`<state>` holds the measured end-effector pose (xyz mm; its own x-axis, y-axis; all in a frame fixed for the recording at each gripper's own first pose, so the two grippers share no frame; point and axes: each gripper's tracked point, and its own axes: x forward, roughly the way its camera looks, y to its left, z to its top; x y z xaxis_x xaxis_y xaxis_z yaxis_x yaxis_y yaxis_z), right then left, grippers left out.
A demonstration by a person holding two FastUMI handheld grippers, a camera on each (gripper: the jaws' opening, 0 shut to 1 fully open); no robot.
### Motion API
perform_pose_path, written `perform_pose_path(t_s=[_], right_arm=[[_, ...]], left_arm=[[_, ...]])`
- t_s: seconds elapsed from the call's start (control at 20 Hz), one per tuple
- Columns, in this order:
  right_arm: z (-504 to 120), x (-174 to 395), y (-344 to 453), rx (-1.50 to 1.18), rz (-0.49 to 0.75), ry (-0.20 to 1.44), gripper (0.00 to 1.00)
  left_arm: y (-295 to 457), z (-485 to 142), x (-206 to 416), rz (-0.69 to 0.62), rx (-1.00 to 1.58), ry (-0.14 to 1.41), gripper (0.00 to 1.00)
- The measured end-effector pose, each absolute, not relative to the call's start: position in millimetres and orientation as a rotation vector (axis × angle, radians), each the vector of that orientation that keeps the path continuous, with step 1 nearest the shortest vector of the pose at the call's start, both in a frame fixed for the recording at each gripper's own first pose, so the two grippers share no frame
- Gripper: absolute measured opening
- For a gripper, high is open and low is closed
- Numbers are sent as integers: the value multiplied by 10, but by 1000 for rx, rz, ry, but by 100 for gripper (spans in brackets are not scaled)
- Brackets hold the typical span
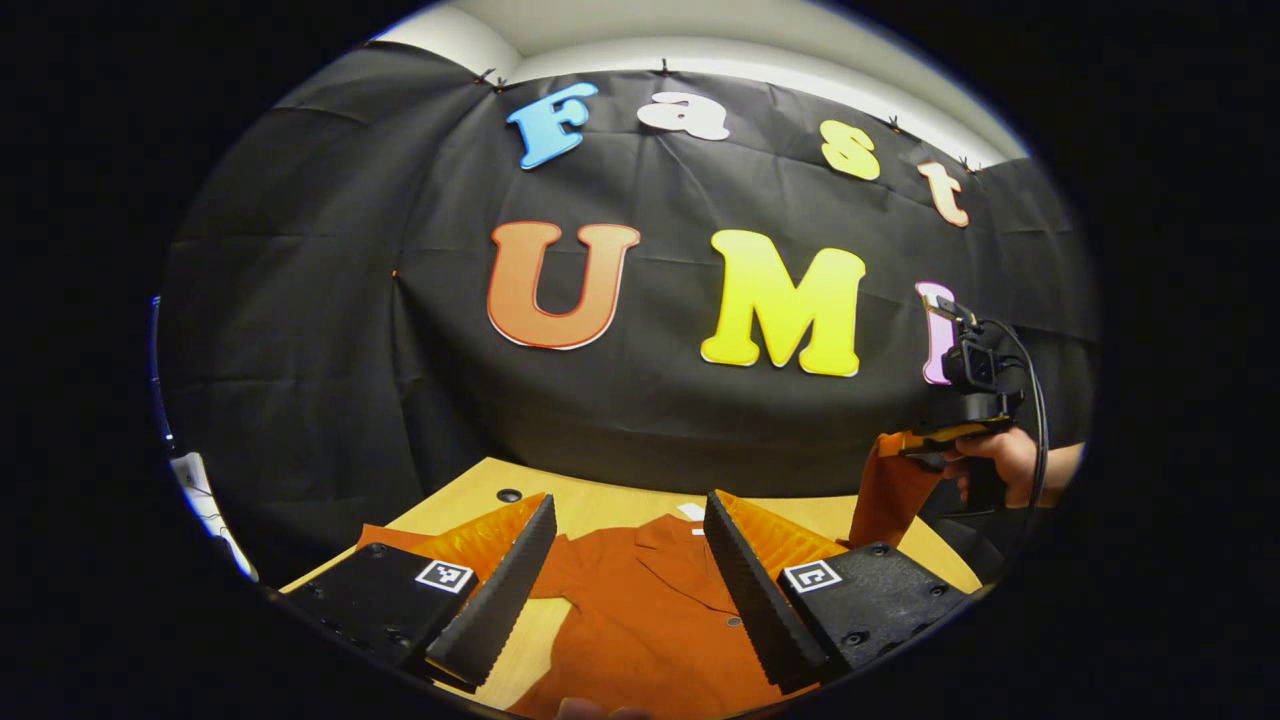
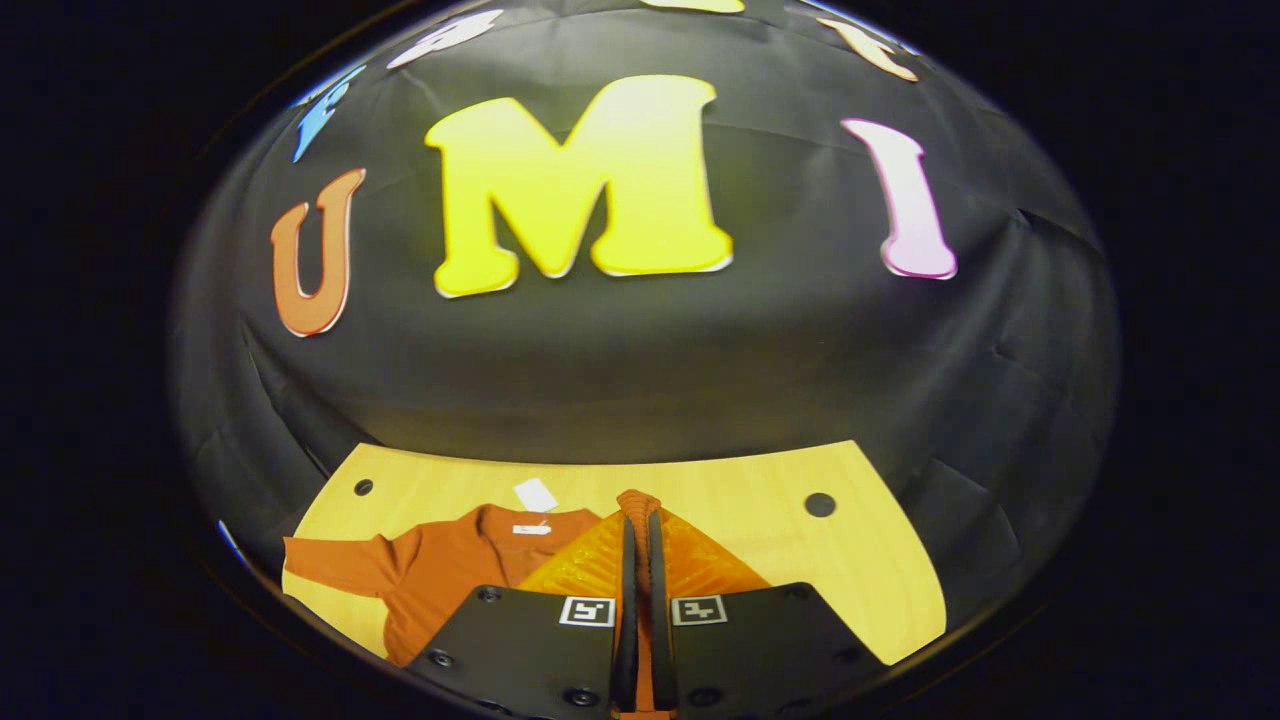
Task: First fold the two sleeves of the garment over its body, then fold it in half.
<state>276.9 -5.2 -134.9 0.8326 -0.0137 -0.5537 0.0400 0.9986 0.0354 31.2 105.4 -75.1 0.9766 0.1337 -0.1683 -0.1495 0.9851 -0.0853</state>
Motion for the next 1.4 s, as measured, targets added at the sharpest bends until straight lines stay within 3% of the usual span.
perform_pose_path(t_s=[0.3, 0.7, 1.0, 1.1, 1.15, 1.35, 1.4], right_arm=[[-2081, 2974, 1049, 36, 32, 661, 6], [-3107, 3205, 1791, -14, 115, 773, 4], [-3957, 3096, 2359, -52, 195, 910, 9], [-4101, 3031, 2560, -19, 233, 943, 17], [-4117, 3005, 2635, 3, 246, 950, 10], [-3861, 2943, 2825, 80, 311, 902, 38], [-3742, 2937, 2792, 85, 314, 878, 55]], left_arm=[[1460, -857, 186, 163, -110, 175, 97], [1825, -919, 129, 202, -102, 169, 96], [2129, -1063, 22, 273, -107, 198, 97], [2195, -1095, 4, 293, -103, 202, 97], [2216, -1088, -12, 302, -103, 203, 97], [2283, -1164, -39, 314, -120, 214, 96], [2304, -1181, -17, 312, -124, 215, 96]])
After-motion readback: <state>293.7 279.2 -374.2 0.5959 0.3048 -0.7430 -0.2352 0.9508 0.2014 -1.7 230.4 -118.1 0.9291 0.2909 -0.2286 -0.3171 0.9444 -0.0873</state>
